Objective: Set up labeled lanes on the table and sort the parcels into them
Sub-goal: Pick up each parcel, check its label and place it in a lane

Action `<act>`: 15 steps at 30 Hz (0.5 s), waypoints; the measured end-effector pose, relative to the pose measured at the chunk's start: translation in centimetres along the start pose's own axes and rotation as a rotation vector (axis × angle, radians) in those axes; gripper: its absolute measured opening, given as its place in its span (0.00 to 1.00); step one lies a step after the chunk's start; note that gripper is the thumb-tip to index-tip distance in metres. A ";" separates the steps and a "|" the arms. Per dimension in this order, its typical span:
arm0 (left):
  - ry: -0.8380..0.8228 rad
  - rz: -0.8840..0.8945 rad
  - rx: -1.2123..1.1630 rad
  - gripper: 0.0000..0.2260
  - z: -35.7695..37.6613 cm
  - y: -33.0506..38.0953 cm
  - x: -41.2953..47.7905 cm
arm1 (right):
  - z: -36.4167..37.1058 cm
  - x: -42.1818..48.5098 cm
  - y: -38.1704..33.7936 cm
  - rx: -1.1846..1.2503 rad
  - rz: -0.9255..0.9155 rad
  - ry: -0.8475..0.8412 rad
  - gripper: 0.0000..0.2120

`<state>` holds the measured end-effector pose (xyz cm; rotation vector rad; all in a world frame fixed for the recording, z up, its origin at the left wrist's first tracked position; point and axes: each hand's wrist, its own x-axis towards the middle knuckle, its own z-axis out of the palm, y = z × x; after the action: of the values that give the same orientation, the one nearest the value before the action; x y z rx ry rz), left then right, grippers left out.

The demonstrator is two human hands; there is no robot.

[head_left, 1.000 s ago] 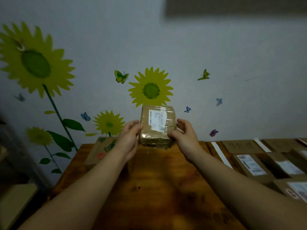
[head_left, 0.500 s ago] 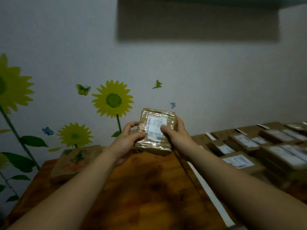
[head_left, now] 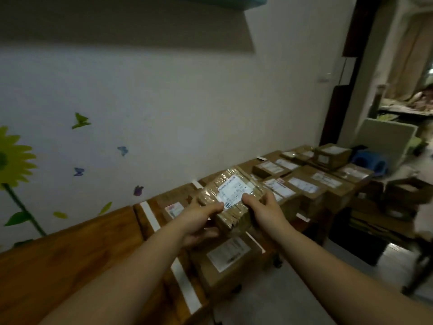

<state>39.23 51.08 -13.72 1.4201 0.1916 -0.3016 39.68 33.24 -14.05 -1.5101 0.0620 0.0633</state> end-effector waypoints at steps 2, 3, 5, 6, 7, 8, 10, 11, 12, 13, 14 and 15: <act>0.027 0.016 -0.008 0.23 3.9 -0.5 2.0 | -3.9 1.0 0.2 -0.062 0.007 0.015 0.22; 0.056 0.020 -0.010 0.24 5.3 -0.8 3.0 | -5.6 1.6 0.1 -0.100 0.012 0.035 0.26; 0.095 0.015 -0.030 0.26 7.6 -1.0 4.8 | -8.4 2.9 0.1 -0.179 0.037 0.055 0.31; 0.096 0.003 -0.053 0.27 8.5 -1.0 5.6 | -9.5 3.4 0.0 -0.188 0.051 0.044 0.30; 0.088 -0.006 -0.074 0.27 9.3 -1.0 6.4 | -10.3 3.9 0.0 -0.184 0.057 0.024 0.30; 0.079 -0.008 -0.072 0.26 10.1 -0.9 7.4 | -11.1 4.6 0.3 -0.181 0.058 0.007 0.29; 0.064 0.001 -0.010 0.26 11.2 -0.8 9.1 | -12.1 6.0 0.8 -0.186 0.053 0.002 0.27; 0.054 0.007 0.020 0.26 11.6 -0.8 10.1 | -12.4 6.7 0.8 -0.190 0.046 0.005 0.26; 0.045 0.012 0.044 0.27 11.7 -1.0 11.3 | -12.6 7.6 1.1 -0.197 0.043 0.008 0.26; 0.040 0.019 0.069 0.28 11.9 -1.1 12.6 | -12.7 8.6 1.3 -0.223 0.043 0.016 0.27; 0.033 0.026 0.096 0.28 12.0 -1.1 13.9 | -12.8 9.8 1.2 -0.253 0.046 0.016 0.27; 0.025 0.034 0.123 0.28 12.0 -1.0 15.2 | -12.8 10.9 1.1 -0.287 0.037 0.015 0.27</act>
<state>52.73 37.72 -17.64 1.5477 0.1711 -0.2712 50.47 20.55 -16.74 -1.7965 0.0961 0.0933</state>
